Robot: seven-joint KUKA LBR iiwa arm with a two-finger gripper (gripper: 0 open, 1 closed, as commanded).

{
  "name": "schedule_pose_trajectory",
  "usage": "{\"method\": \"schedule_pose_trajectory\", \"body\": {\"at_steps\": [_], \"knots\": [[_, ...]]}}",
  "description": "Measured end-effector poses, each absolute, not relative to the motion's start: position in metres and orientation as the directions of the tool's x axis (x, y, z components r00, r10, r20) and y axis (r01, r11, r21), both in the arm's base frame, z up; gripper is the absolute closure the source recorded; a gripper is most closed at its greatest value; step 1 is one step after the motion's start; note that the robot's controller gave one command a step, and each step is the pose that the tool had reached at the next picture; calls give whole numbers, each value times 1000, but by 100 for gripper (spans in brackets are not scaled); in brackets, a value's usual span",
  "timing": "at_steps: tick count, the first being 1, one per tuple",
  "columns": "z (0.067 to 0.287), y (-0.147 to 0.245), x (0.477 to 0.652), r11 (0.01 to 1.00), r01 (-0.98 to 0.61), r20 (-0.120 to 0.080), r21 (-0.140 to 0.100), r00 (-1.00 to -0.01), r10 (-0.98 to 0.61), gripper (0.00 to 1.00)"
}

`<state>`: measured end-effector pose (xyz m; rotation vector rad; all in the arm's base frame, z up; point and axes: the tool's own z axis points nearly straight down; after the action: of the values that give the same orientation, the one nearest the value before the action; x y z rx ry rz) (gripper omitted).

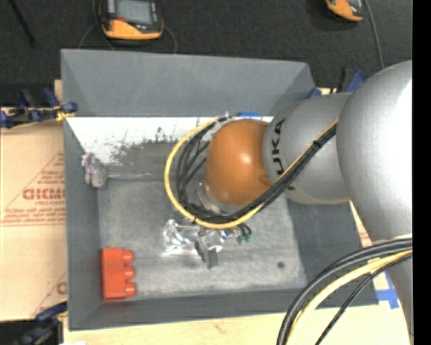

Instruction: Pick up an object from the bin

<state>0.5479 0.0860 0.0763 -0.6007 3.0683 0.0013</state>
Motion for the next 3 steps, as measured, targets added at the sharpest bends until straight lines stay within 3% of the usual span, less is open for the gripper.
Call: {"method": "schedule_pose_trajectory", "body": {"at_steps": [1, 2, 3], "knots": [[76, 87, 547, 926, -376, -12, 0, -926, -376, 100], [76, 70, 592, 932, -362, -9, 2, -932, -362, 100], [77, 70, 633, 998, 63, -10, 7, -998, 63, 100]]}}
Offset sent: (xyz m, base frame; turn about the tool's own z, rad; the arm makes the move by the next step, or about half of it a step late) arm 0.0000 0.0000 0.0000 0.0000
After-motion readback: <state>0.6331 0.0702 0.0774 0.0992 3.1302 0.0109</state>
